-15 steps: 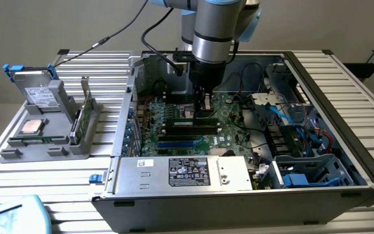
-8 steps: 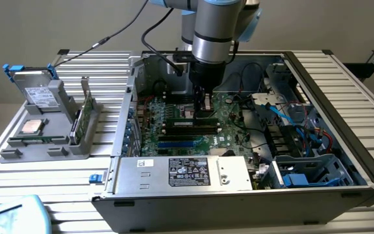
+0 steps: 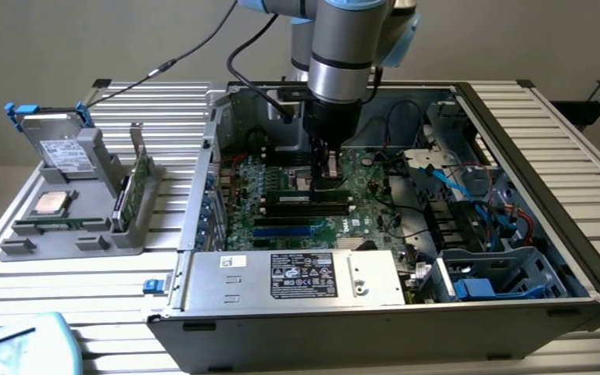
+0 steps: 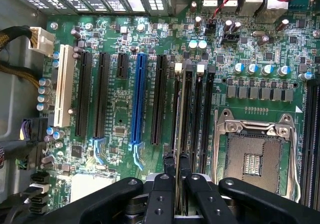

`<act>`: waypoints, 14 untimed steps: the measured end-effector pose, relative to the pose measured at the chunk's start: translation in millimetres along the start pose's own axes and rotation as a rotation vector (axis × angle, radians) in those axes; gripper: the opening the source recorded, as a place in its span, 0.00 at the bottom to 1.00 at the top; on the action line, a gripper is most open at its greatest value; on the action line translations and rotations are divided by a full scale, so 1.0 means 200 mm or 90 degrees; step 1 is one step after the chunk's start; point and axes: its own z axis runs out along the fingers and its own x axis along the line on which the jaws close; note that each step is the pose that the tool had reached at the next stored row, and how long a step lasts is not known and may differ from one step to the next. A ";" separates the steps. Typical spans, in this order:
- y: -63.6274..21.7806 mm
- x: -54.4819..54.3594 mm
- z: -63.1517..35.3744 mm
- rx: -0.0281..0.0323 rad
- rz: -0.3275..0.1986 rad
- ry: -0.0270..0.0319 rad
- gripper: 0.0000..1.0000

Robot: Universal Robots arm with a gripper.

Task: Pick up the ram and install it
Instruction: 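Insert the ram into the slot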

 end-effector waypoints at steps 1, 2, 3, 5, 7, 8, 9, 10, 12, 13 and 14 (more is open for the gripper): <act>0.000 0.00 0.001 -0.0001 0.000 0.0002 0.14; 0.000 0.00 0.001 -0.0001 0.000 0.0003 0.14; 0.001 0.00 0.001 -0.0002 0.000 0.0003 0.14; 0.000 0.00 0.004 0.0000 0.000 0.0000 0.14; 0.001 0.00 0.005 -0.0001 0.000 0.0002 0.14; 0.001 0.00 0.005 -0.0002 0.000 0.0003 0.14; 0.001 0.00 0.006 -0.0002 0.000 0.0003 0.14; 0.001 0.00 0.007 0.0000 0.000 0.0001 0.14; 0.001 0.00 0.008 -0.0001 0.000 0.0001 0.14; 0.001 0.00 0.009 -0.0001 0.000 0.0000 0.14; 0.001 0.00 0.010 -0.0001 0.000 0.0001 0.14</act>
